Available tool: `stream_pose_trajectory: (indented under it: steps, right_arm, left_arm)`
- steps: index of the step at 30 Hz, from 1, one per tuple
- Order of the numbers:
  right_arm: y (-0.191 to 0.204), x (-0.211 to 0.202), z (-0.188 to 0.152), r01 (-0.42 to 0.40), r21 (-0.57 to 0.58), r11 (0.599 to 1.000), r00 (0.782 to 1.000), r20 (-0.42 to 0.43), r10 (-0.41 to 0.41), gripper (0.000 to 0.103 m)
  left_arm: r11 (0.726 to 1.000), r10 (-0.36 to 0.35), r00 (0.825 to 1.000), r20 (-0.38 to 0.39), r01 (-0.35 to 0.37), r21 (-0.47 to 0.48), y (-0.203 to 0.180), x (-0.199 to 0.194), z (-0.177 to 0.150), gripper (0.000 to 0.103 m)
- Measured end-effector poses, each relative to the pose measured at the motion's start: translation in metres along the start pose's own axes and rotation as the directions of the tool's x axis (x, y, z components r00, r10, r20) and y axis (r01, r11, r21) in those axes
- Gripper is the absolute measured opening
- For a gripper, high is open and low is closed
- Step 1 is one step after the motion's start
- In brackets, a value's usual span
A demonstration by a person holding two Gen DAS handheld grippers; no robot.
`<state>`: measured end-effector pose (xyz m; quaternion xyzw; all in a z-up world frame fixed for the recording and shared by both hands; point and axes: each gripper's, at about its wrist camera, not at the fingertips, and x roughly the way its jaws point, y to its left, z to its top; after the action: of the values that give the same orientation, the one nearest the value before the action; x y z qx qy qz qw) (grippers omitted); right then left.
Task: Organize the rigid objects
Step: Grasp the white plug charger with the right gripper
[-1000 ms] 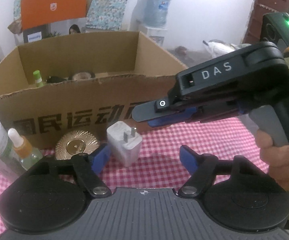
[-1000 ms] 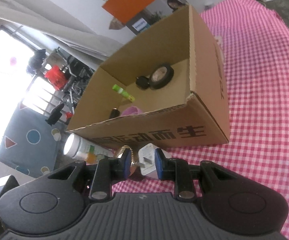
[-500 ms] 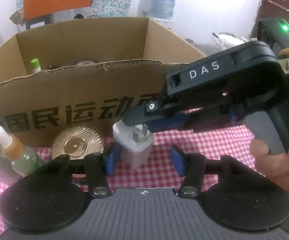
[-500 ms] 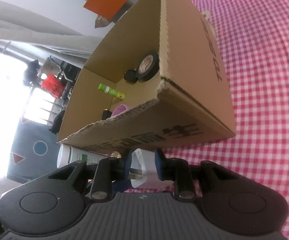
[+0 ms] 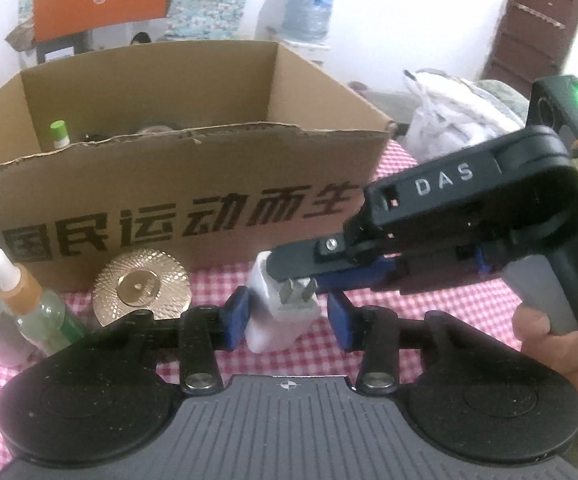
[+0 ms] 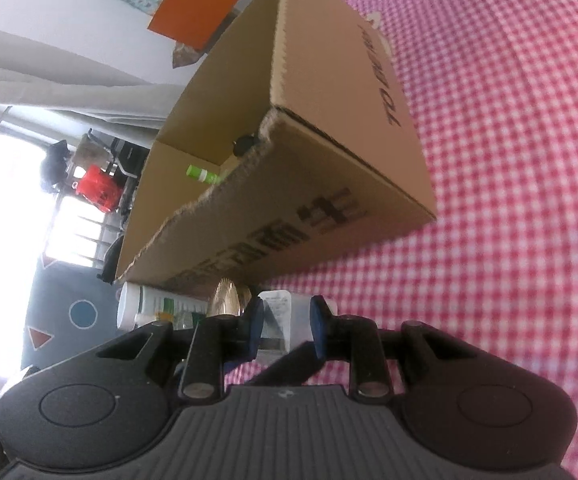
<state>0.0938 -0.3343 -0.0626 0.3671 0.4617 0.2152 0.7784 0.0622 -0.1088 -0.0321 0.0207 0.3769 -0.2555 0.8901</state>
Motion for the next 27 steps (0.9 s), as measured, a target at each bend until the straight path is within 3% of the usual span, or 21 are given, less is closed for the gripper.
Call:
stream_pose_trajectory:
  steps: [6, 17, 27]
  right_arm:
    - [-0.015, -0.013, -0.014, -0.019, 0.071, 0.997, 1.0, 0.002, 0.019, 0.028]
    - [-0.023, -0.014, -0.006, -0.008, 0.091, 0.996, 1.0, 0.013, 0.007, 0.034]
    - [-0.01, -0.004, -0.012, -0.006, 0.046, 0.999, 1.0, 0.003, 0.005, 0.035]
  left_arm:
    - [0.998, -0.048, 0.999, -0.012, 0.048, 0.031, -0.005, -0.004, -0.007, 0.042]
    - [0.997, 0.025, 0.997, -0.077, -0.02, 0.068, -0.014, 0.023, -0.007, 0.043]
    - [0.995, 0.06, 0.996, -0.069, -0.054, 0.079, -0.018, 0.024, -0.011, 0.026]
